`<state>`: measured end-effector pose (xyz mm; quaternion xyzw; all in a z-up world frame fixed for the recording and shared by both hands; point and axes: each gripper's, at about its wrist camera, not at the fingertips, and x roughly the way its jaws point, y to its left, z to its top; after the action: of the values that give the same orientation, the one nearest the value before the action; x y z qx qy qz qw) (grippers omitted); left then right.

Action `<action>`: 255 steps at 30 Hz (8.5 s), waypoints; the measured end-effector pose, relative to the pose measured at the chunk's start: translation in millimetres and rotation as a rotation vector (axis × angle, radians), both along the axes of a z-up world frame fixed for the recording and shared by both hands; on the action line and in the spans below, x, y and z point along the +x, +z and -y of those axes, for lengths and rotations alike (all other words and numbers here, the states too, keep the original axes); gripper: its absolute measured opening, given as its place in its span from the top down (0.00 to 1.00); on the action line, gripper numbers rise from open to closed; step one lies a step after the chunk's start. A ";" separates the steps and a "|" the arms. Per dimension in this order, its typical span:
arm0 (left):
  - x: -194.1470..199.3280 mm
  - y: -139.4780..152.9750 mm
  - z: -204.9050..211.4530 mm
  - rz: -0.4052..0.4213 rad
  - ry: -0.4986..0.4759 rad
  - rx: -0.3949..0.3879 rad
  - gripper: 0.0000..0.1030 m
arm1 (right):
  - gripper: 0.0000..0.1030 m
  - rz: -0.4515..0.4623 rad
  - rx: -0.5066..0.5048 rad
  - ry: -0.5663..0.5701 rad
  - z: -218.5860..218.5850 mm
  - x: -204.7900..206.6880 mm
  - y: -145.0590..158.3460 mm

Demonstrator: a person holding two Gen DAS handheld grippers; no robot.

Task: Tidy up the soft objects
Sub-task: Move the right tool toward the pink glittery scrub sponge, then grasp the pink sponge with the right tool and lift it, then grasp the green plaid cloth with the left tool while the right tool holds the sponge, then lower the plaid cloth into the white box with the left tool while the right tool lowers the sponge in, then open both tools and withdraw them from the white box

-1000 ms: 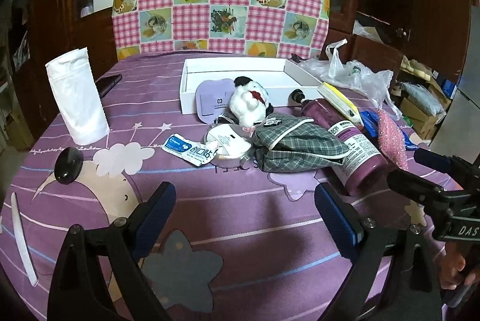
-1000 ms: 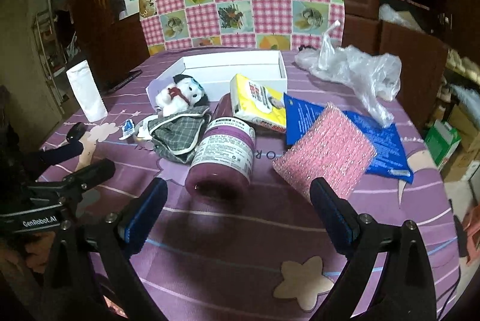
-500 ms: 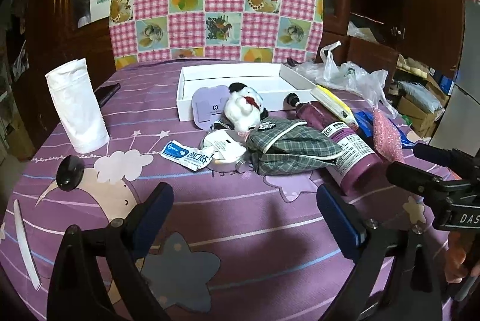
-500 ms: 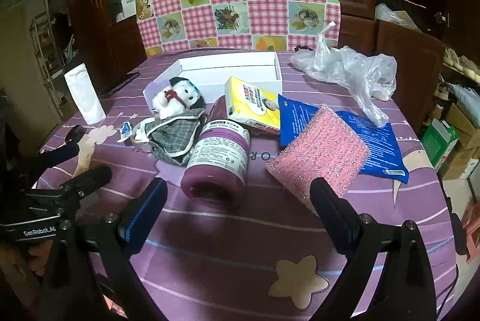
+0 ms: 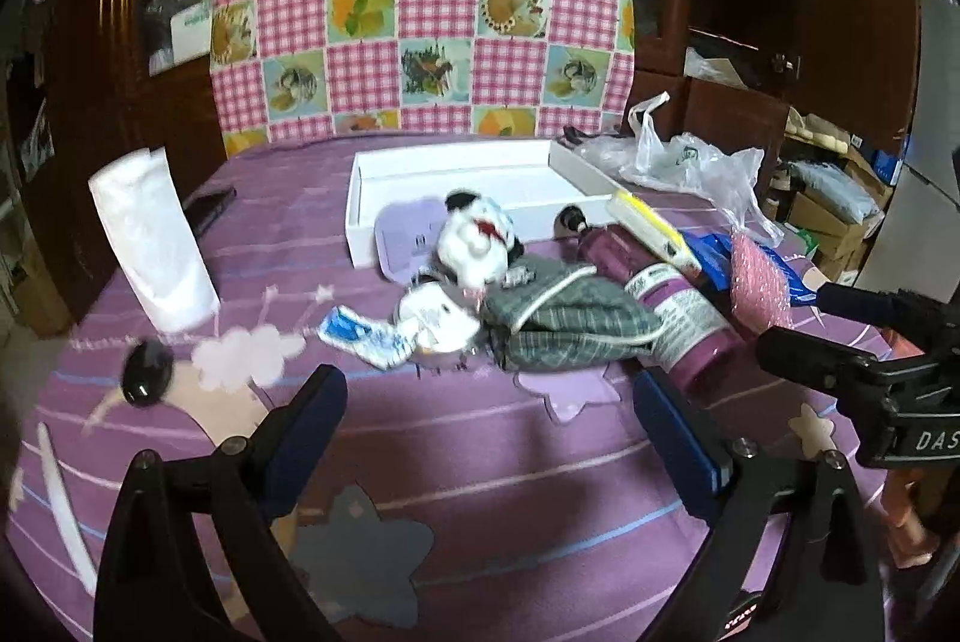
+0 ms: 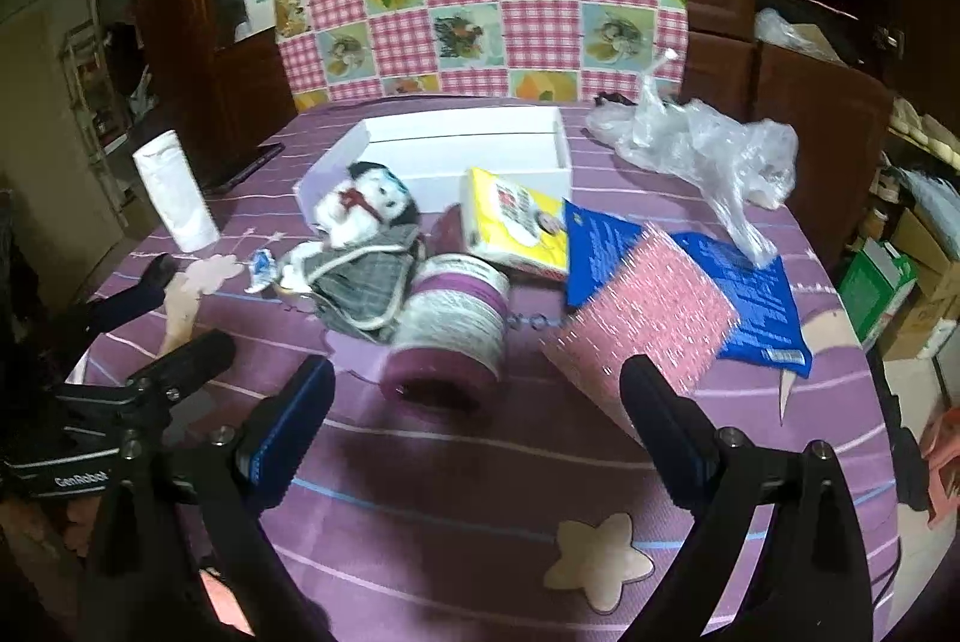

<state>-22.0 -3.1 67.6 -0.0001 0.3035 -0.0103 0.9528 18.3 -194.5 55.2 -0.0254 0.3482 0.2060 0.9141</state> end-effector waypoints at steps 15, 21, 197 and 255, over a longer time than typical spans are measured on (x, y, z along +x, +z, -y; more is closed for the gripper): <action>41.4 55.5 21.1 -0.003 0.103 -0.023 0.05 | 0.07 0.038 0.075 -0.006 2.0 20.1 65.1; 55.4 37.9 31.0 -0.023 0.117 -0.030 0.05 | 0.07 -0.055 0.194 -0.022 23.5 32.7 37.0; 253.7 -41.0 -91.7 -0.380 0.289 -0.338 0.83 | 0.23 -0.489 0.030 0.084 -78.3 321.8 -45.6; 46.8 -2.8 -16.7 -0.052 0.257 -0.098 0.19 | 0.05 0.035 0.128 -0.088 3.7 84.2 -20.7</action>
<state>24.8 13.6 64.8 -0.0857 0.3245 0.0971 0.9370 102.5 -198.2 34.5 0.0448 0.3192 0.1869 0.9280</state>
